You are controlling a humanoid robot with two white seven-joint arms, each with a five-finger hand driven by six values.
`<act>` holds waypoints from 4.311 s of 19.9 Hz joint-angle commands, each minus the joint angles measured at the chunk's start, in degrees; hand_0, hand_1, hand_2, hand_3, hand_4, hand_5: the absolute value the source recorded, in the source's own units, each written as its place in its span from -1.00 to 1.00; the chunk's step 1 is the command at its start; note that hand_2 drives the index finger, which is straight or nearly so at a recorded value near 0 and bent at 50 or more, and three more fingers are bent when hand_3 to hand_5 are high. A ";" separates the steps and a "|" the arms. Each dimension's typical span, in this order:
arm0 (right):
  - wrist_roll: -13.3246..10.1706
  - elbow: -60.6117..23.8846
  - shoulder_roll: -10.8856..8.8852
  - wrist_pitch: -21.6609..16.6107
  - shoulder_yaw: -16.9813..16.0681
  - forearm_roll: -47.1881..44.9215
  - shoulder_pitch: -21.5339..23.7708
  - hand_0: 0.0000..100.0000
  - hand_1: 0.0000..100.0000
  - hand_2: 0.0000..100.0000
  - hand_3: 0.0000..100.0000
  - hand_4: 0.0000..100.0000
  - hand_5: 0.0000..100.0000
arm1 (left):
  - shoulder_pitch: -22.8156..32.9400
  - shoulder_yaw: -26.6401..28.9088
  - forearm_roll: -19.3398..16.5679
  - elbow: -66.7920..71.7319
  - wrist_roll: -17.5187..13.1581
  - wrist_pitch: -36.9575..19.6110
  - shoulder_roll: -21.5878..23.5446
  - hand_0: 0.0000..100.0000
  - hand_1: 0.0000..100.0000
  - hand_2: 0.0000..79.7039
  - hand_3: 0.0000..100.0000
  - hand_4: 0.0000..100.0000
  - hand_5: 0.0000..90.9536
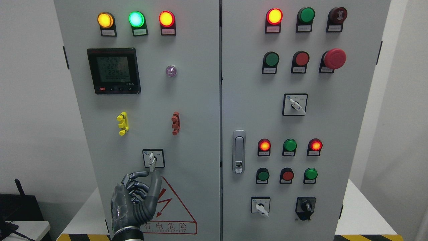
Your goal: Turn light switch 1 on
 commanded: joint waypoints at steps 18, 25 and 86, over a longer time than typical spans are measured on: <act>-0.03 0.00 0.01 0.07 0.97 -1.41 0.03 -0.76 -0.22 -1.00 -1.00 -1.00 -1.00 | -3.42 -0.01 0.29 1.85 0.04 2.19 -0.22 -0.44 -0.24 0.03 0.56 0.67 0.94; -0.03 0.00 0.00 0.07 0.97 -1.41 0.03 -0.76 -0.22 -1.00 -1.00 -1.00 -1.00 | -3.60 -0.01 0.64 1.67 0.04 3.42 -0.22 -0.41 -0.32 0.08 0.57 0.69 0.94; -0.03 0.00 0.01 0.07 0.97 -1.41 -0.06 -0.76 -0.22 -1.00 -1.00 -1.00 -1.00 | -5.80 -0.19 0.64 2.02 -0.84 7.20 -0.04 -0.20 -0.52 0.09 0.57 0.70 0.94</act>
